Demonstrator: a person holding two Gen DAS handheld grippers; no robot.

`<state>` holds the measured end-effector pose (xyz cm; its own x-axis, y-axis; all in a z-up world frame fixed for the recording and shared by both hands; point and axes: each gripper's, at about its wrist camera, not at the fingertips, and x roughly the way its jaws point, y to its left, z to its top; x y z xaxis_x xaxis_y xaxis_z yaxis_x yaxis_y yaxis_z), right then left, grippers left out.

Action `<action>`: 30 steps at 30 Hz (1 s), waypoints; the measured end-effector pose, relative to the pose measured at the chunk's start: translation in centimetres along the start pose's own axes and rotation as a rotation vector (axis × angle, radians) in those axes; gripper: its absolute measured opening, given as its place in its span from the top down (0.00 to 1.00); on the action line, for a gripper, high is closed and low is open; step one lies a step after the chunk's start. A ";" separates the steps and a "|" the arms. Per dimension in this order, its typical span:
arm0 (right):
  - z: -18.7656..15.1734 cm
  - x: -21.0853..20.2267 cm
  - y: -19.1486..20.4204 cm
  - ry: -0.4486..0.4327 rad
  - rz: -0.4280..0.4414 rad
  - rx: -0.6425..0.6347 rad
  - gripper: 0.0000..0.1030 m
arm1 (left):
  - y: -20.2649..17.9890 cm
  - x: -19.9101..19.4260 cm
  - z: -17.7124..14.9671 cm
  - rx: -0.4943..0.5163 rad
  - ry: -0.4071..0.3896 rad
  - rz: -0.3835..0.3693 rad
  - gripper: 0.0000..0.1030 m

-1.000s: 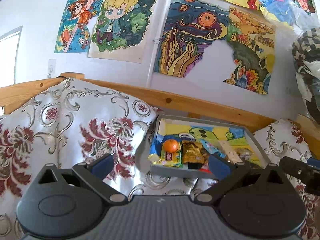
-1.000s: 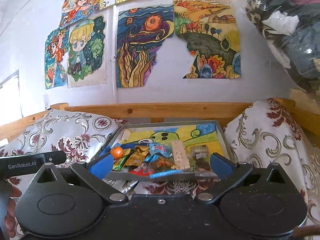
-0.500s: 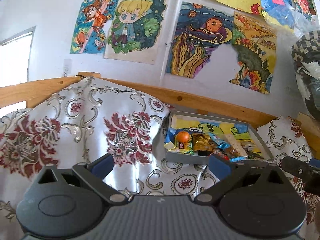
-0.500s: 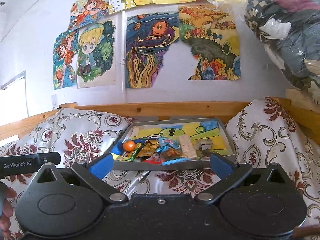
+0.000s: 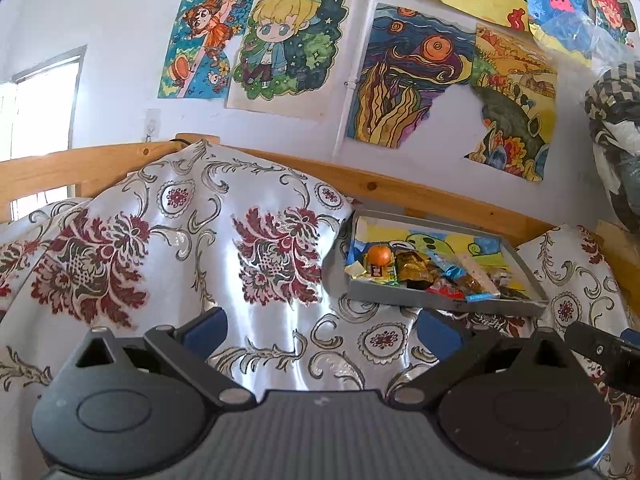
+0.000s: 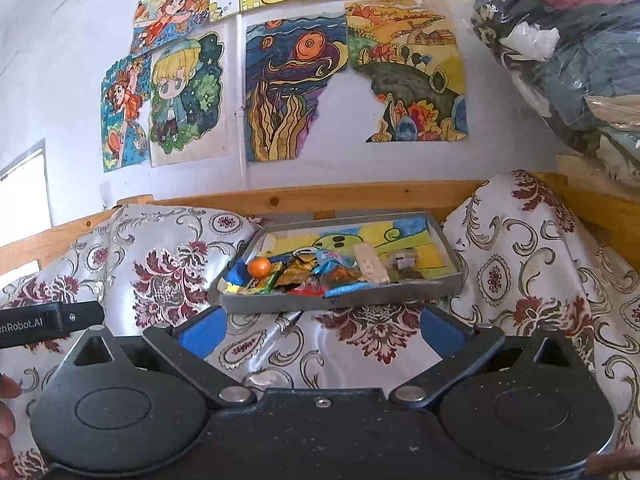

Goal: Organize snacks

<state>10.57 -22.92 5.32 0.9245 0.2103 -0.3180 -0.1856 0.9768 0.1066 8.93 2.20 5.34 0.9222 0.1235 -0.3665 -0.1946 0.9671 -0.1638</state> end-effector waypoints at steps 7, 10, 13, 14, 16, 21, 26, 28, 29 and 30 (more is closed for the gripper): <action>-1.3 -0.5 0.6 0.001 -0.023 -0.016 0.01 | 0.4 -0.2 -1.0 -0.001 -0.004 -0.004 0.00; -2.0 -0.5 0.8 0.012 -0.040 -0.022 0.01 | 0.6 -0.2 -1.7 0.011 -0.003 -0.007 0.00; -2.9 -0.7 1.0 0.021 -0.065 -0.026 0.01 | 1.1 -0.1 -2.7 0.018 0.008 -0.011 0.00; -3.2 -0.7 1.1 0.027 -0.071 -0.024 0.01 | 1.3 -0.1 -3.1 0.020 0.018 -0.010 0.00; -3.8 -0.8 1.1 0.040 -0.085 -0.021 0.01 | 1.5 0.0 -3.8 0.031 0.041 -0.011 0.00; -5.1 -0.9 1.0 0.066 -0.109 -0.003 0.01 | 1.6 -0.4 -5.7 0.075 0.057 0.004 0.00; -6.2 -1.1 1.1 0.085 -0.105 -0.012 0.01 | 0.9 -0.6 -6.7 0.113 0.073 0.000 0.00; -6.5 -1.2 1.2 0.081 -0.109 -0.013 0.01 | 0.8 -0.7 -6.9 0.123 0.072 -0.006 0.00; -6.6 -1.3 1.2 0.075 -0.113 -0.016 0.01 | 0.8 -0.6 -7.0 0.125 0.073 -0.005 0.00; -6.7 -1.4 1.2 0.070 -0.117 -0.018 0.01 | 0.8 -0.7 -7.1 0.125 0.074 -0.003 0.00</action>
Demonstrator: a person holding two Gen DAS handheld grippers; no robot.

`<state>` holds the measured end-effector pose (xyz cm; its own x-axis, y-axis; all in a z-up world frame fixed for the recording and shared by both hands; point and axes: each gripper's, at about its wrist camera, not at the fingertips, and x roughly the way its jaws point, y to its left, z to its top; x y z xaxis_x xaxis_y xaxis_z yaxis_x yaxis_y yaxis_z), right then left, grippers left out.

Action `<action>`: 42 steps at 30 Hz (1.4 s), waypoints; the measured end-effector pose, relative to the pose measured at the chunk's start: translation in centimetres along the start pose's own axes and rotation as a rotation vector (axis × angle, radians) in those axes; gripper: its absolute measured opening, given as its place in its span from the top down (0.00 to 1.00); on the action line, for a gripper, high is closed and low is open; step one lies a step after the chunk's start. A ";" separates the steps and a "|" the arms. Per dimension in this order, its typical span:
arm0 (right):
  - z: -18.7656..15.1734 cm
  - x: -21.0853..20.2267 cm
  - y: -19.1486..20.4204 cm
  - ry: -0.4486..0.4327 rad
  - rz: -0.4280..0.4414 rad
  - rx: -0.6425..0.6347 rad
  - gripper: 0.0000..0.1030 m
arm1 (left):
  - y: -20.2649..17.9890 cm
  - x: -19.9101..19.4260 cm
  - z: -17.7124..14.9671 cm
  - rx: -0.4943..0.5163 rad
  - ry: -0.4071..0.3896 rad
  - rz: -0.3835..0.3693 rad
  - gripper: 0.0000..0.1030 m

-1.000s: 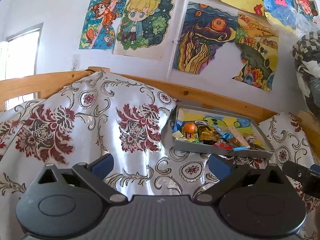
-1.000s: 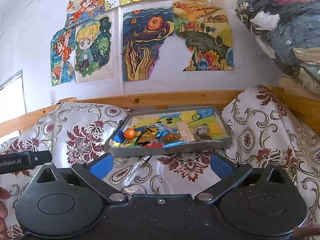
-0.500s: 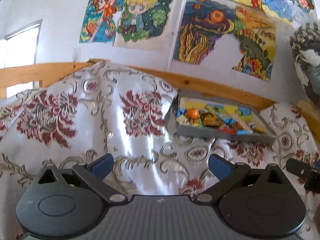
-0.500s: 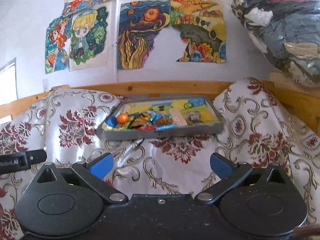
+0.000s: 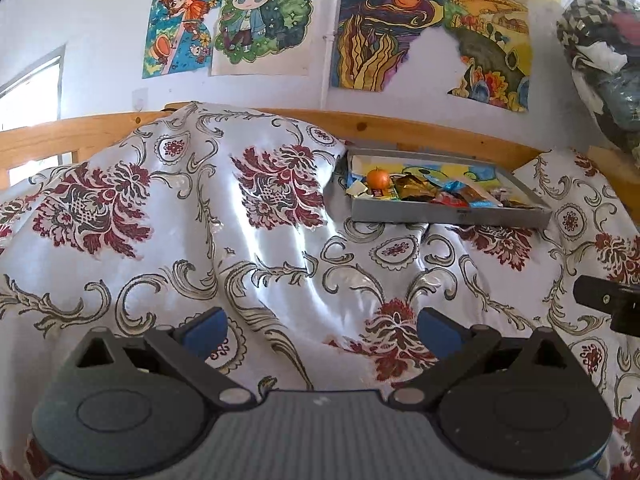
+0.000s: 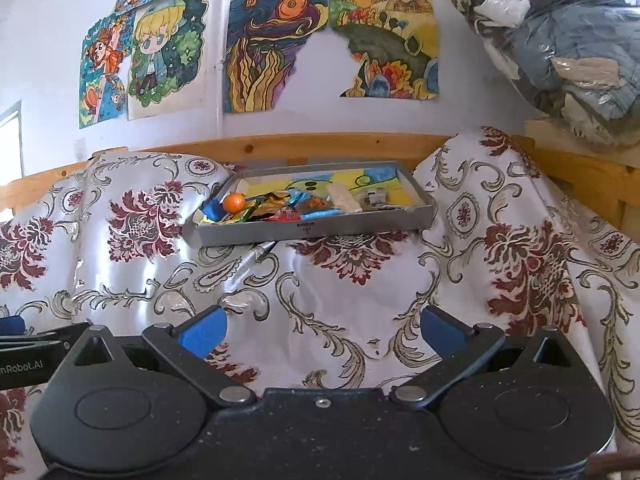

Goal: Organize snacks

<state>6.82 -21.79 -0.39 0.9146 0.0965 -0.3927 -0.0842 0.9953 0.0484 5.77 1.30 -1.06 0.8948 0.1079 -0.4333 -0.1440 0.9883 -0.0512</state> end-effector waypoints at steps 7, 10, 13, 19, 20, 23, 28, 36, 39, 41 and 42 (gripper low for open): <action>-0.9 -0.4 -0.3 -0.008 0.002 0.011 0.01 | 0.3 -0.1 -0.1 -0.021 -0.004 0.002 0.00; -1.3 -0.4 -0.3 -0.003 0.005 0.021 0.01 | 0.1 -0.1 -0.1 -0.014 -0.009 -0.002 0.00; -1.6 -0.6 -0.2 -0.003 0.012 0.026 0.01 | 0.0 -0.2 -0.2 -0.007 -0.014 -0.017 0.00; -1.8 -0.7 -0.1 -0.005 0.007 0.029 0.01 | -0.6 -0.5 -0.4 0.036 -0.028 -0.032 0.00; -1.9 -0.7 -0.2 -0.004 0.004 0.031 0.01 | -0.7 -0.5 -0.4 0.042 -0.029 -0.032 0.00; -1.9 -0.7 -0.4 0.001 -0.001 0.037 0.01 | -0.9 -0.5 -0.5 0.055 -0.027 -0.033 0.00; -2.1 -0.8 -0.4 0.000 -0.004 0.040 0.01 | -0.8 -0.5 -0.5 0.056 -0.023 -0.032 0.00; -2.2 -0.8 -0.4 0.008 -0.003 0.038 0.01 | -0.7 -0.5 -0.5 0.052 -0.017 -0.033 0.00; -2.3 -0.7 -0.4 0.010 -0.001 0.039 0.01 | -0.7 -0.5 -0.6 0.052 -0.017 -0.033 0.00; -2.3 -0.7 -0.4 0.012 0.000 0.038 0.01 | -0.7 -0.5 -0.6 0.052 -0.017 -0.033 0.00; -2.4 -0.7 -0.5 0.013 0.000 0.037 0.01 | -0.7 -0.5 -0.6 0.052 -0.017 -0.033 0.00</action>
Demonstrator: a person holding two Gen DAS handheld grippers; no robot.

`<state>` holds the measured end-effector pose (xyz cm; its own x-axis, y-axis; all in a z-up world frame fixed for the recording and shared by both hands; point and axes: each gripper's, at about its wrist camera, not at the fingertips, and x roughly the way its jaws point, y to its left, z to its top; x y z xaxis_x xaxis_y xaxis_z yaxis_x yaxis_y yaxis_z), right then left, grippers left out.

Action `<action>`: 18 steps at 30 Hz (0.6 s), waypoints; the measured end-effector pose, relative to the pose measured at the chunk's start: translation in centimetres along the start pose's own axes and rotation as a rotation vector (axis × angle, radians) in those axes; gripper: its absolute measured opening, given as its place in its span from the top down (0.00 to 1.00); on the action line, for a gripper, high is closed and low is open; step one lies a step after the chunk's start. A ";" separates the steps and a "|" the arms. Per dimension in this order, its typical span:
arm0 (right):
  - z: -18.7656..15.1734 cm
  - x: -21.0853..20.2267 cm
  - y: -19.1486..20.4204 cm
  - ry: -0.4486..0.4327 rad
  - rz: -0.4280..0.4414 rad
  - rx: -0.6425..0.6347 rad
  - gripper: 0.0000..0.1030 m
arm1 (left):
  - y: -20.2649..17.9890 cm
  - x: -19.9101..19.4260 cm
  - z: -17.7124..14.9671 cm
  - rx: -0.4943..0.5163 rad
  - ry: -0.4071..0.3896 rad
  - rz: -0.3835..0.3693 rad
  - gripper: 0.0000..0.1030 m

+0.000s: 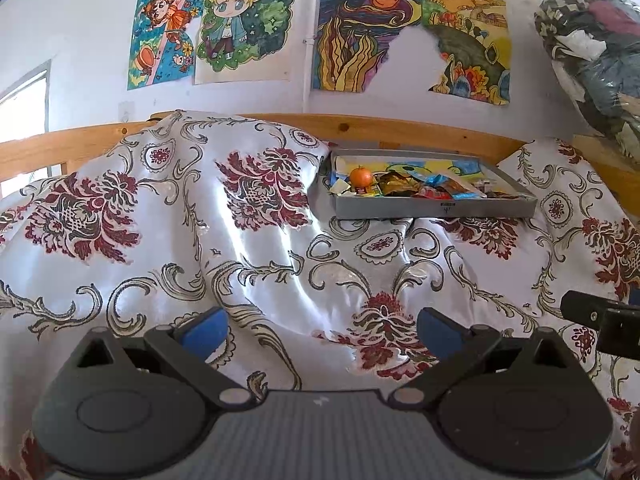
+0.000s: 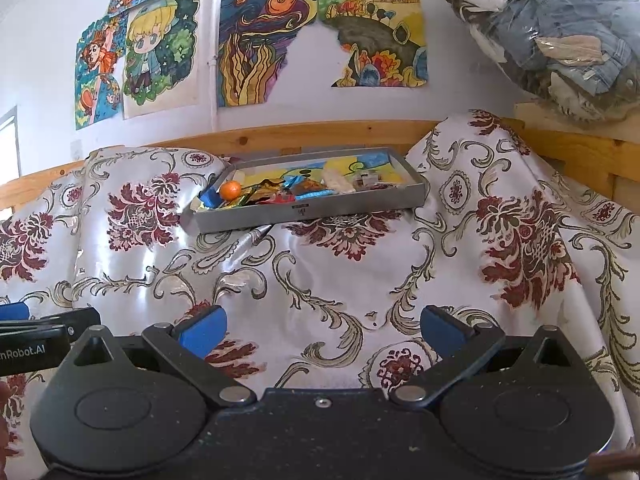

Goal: Organize snacks

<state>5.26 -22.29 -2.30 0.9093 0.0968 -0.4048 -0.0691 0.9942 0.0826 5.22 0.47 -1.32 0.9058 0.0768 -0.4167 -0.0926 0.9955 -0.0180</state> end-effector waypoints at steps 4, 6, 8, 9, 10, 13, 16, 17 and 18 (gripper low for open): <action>0.0 0.0 0.0 0.001 0.000 0.000 0.01 | 0.0 0.0 0.0 0.000 0.000 0.000 0.00; 0.0 0.0 0.0 0.002 0.001 0.000 0.01 | 0.0 0.0 0.0 0.001 0.000 0.000 0.00; 0.0 0.0 0.0 0.001 0.000 -0.001 0.01 | 0.0 0.0 0.0 0.001 0.000 0.000 0.00; 0.0 0.0 0.0 0.002 0.000 -0.002 0.01 | 0.0 0.0 0.0 0.001 0.000 0.000 0.00; 0.0 0.0 0.0 0.002 0.000 -0.001 0.01 | 0.0 0.0 0.0 0.001 0.000 0.000 0.00; -0.1 0.0 0.0 0.004 0.000 -0.003 0.01 | 0.1 0.0 0.0 -0.001 0.002 -0.001 0.00; -0.1 0.0 0.0 0.005 0.000 -0.002 0.01 | 0.2 0.0 0.0 -0.004 0.004 0.002 0.00; -0.2 0.0 0.0 0.006 0.000 -0.002 0.01 | 0.2 0.0 0.0 -0.004 0.003 0.002 0.00; -0.2 0.0 -0.1 0.008 -0.001 -0.002 0.01 | 0.2 0.0 0.0 -0.003 0.003 0.001 0.00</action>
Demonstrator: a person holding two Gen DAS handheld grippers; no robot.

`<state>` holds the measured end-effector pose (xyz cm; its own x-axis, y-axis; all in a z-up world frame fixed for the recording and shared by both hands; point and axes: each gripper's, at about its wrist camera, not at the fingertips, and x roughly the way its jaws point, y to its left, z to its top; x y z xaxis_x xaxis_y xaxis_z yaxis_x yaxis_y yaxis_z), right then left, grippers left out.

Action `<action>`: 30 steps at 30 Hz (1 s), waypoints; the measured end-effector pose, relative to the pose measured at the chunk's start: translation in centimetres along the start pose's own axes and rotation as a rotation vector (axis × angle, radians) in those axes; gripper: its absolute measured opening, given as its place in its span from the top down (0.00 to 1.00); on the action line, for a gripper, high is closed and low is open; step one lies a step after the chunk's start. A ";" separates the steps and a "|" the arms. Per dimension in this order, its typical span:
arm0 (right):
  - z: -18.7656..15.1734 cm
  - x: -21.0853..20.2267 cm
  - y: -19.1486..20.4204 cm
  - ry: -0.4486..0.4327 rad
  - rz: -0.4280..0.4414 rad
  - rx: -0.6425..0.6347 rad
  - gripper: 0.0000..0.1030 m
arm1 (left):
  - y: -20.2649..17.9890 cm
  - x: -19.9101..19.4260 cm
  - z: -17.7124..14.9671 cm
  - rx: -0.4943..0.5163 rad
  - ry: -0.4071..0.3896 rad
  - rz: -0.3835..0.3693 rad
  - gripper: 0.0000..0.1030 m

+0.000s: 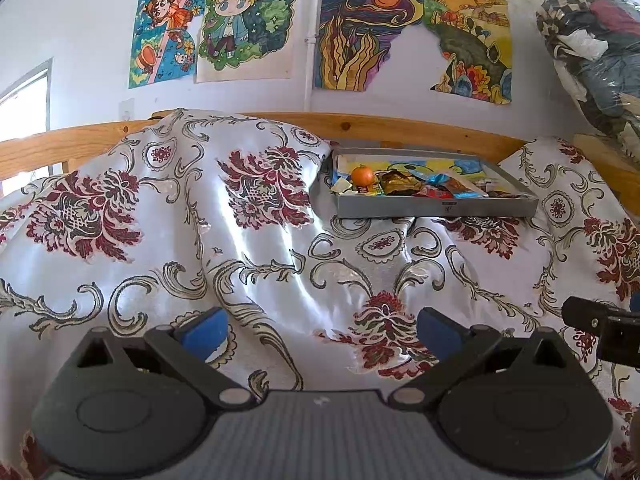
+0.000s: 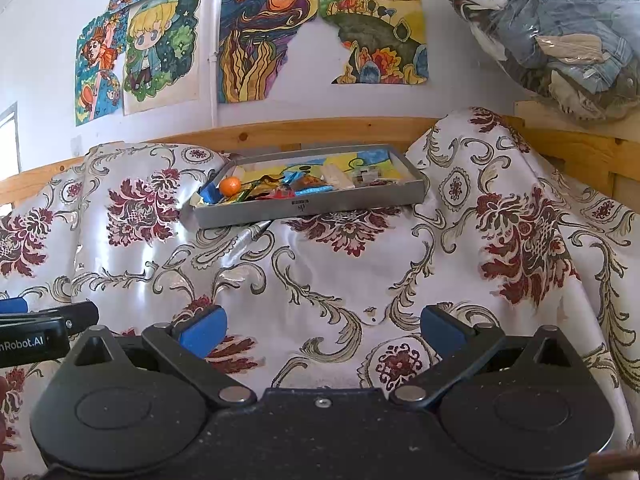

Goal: Organize snacks

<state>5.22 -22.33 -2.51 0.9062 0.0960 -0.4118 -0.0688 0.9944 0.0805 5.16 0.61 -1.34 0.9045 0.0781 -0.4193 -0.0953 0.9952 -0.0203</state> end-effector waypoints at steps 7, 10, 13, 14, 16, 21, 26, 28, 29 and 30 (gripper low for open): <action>-0.1 0.0 -0.1 0.007 -0.001 0.000 0.01 | 0.0 0.0 0.0 0.001 0.000 0.000 0.00; -0.1 -0.1 0.0 0.000 0.001 -0.013 0.01 | 0.0 0.0 0.0 0.001 0.001 0.001 0.00; -0.2 -0.1 0.0 -0.002 0.008 -0.018 0.01 | 0.0 0.0 0.0 0.001 0.001 0.001 0.00; -0.2 -0.1 0.0 0.000 0.007 -0.017 0.01 | -0.1 0.0 0.0 0.002 0.001 0.001 0.00; -0.2 0.0 0.0 0.003 0.004 -0.013 0.01 | 0.0 0.0 0.0 0.001 0.001 0.001 0.00; -0.3 0.0 -0.1 0.009 0.000 -0.009 0.01 | 0.0 0.0 0.0 0.002 0.001 0.001 0.00; -0.3 -0.1 0.0 0.008 0.003 -0.012 0.01 | 0.0 0.0 0.0 0.002 0.002 0.001 0.00; -0.3 -0.1 0.0 0.010 0.002 -0.011 0.01 | 0.0 0.0 0.0 0.002 0.002 0.001 0.00; -0.4 -0.1 0.0 0.010 0.002 -0.010 0.01 | 0.0 0.0 0.0 0.002 0.002 0.001 0.00; -0.4 -0.1 0.0 0.011 0.001 -0.010 0.01 | 0.0 0.0 0.0 0.003 0.002 0.001 0.00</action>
<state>5.01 -22.33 -2.80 0.9016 0.0977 -0.4214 -0.0740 0.9946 0.0723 5.17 0.60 -1.30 0.9037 0.0786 -0.4210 -0.0948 0.9953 -0.0177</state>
